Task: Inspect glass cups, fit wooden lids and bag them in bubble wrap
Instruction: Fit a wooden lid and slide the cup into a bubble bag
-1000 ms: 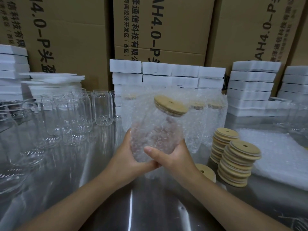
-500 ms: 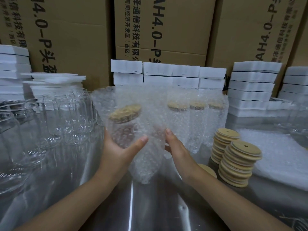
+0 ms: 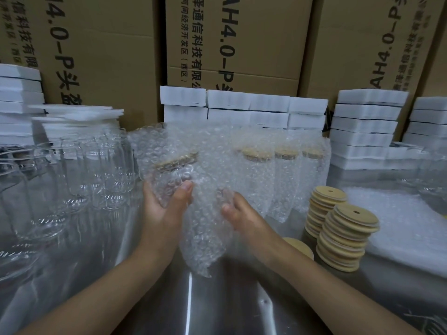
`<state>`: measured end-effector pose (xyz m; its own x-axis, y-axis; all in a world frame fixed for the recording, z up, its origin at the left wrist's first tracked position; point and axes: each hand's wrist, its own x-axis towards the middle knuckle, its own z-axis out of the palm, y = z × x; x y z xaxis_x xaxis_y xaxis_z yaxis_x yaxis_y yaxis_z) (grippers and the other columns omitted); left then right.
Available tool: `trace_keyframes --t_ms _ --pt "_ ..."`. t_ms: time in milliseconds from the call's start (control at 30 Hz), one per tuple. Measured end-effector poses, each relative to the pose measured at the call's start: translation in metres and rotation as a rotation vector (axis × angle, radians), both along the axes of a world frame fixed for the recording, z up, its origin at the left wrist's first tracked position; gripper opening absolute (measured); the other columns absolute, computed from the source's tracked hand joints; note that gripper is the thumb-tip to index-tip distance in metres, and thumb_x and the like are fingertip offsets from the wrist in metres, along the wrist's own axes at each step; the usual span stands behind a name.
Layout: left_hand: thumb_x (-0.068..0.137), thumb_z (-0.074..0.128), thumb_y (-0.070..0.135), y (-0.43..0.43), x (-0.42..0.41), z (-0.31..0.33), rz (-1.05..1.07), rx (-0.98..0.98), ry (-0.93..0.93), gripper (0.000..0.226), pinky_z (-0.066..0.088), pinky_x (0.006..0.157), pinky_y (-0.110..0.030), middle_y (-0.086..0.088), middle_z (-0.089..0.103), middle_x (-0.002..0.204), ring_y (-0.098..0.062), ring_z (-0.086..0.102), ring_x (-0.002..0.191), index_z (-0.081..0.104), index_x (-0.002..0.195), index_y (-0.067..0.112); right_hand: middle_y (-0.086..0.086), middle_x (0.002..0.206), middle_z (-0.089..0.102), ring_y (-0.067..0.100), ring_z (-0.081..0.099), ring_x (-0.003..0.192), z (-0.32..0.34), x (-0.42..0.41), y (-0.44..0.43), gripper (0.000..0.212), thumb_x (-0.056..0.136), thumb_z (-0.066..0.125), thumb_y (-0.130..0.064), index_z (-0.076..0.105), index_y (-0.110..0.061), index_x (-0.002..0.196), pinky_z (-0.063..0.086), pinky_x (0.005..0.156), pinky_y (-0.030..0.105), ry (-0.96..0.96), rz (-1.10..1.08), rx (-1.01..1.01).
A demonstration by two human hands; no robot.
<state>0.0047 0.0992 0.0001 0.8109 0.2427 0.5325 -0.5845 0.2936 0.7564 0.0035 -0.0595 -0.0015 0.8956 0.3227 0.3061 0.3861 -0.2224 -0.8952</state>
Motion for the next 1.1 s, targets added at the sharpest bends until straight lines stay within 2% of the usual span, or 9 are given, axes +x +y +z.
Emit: trace_keyframes --t_ms 167,333,467,533,600,667,767,933,1100 --pt "0.062 0.074 0.061 -0.004 -0.007 -0.001 -0.150 0.164 0.045 0.094 0.042 0.107 -0.051 0.000 0.062 0.132 -0.018 0.060 0.122 0.036 0.144 0.032 -0.045 0.120 0.048 -0.018 0.047 0.116 -0.004 -0.006 0.000 0.102 0.057 0.086 -0.054 0.015 -0.066 0.129 0.042 0.088 0.004 -0.089 0.015 -0.097" --pt "0.029 0.082 0.079 0.002 -0.003 0.001 -0.214 0.278 0.047 0.123 0.039 0.110 -0.042 0.009 0.040 0.149 -0.009 0.043 0.136 0.026 0.135 0.052 0.000 0.121 0.065 0.013 0.063 0.113 0.007 -0.005 -0.003 0.090 0.059 0.084 -0.041 0.042 -0.017 0.135 0.049 0.100 0.039 -0.112 -0.083 0.165" --pt "0.030 0.086 0.071 0.003 -0.001 -0.006 -0.176 0.557 0.023 0.120 0.046 0.082 -0.006 0.042 0.031 0.136 0.027 0.041 0.115 0.019 0.129 0.067 -0.005 0.113 0.069 0.008 0.066 0.105 0.009 -0.004 -0.005 0.076 0.064 0.079 -0.037 0.047 -0.020 0.130 0.053 0.088 0.023 -0.126 -0.185 0.322" --pt "0.036 0.089 0.059 0.001 -0.002 -0.012 -0.182 0.682 0.016 0.119 0.046 0.083 -0.005 0.049 0.030 0.133 0.023 0.042 0.118 0.017 0.131 0.068 -0.015 0.106 0.070 0.000 0.066 0.100 0.008 -0.005 -0.003 0.076 0.063 0.081 -0.043 0.046 -0.024 0.128 0.051 0.088 0.021 -0.132 -0.258 0.329" --pt "0.041 0.089 0.055 -0.004 -0.002 -0.017 -0.178 0.737 0.015 0.119 0.049 0.096 -0.016 0.034 0.036 0.143 0.010 0.045 0.126 0.020 0.137 0.060 -0.017 0.105 0.069 -0.004 0.064 0.099 0.006 -0.006 -0.002 0.090 0.061 0.082 -0.055 0.039 -0.023 0.133 0.052 0.088 0.019 -0.125 -0.302 0.330" --pt "0.043 0.087 0.056 -0.008 -0.001 -0.021 -0.133 0.754 0.024 0.118 0.045 0.102 -0.017 0.022 0.040 0.146 0.008 0.044 0.128 0.021 0.141 0.054 -0.015 0.113 0.065 -0.006 0.062 0.102 0.004 -0.007 0.000 0.104 0.057 0.074 -0.062 0.026 -0.024 0.142 0.050 0.082 0.011 -0.101 -0.317 0.329" --pt "0.045 0.087 0.058 -0.011 -0.003 -0.020 -0.063 0.741 0.028 0.111 0.037 0.091 0.002 0.038 0.043 0.132 0.025 0.040 0.118 0.021 0.135 0.059 -0.007 0.126 0.060 0.003 0.060 0.112 0.001 -0.008 0.005 0.106 0.060 0.071 -0.062 0.019 -0.025 0.145 0.050 0.091 0.021 -0.099 -0.297 0.325" --pt "0.047 0.086 0.045 -0.013 -0.001 -0.020 -0.052 0.553 0.052 0.105 0.051 0.083 -0.011 0.028 0.066 0.113 0.005 0.065 0.105 0.038 0.139 0.030 -0.011 0.121 0.061 -0.002 0.061 0.108 -0.001 -0.011 0.011 0.076 0.078 0.077 -0.031 0.031 -0.024 0.137 0.051 0.084 0.014 -0.145 -0.184 0.276" --pt "0.042 0.087 0.043 -0.005 0.013 -0.019 0.111 0.381 0.109 0.105 0.053 0.090 -0.021 0.012 0.067 0.115 0.000 0.066 0.104 0.040 0.135 0.024 -0.021 0.139 0.038 -0.010 0.038 0.128 -0.004 -0.013 0.016 0.071 0.076 0.068 -0.046 0.027 -0.042 0.134 0.036 0.106 0.019 -0.220 -0.166 0.152"
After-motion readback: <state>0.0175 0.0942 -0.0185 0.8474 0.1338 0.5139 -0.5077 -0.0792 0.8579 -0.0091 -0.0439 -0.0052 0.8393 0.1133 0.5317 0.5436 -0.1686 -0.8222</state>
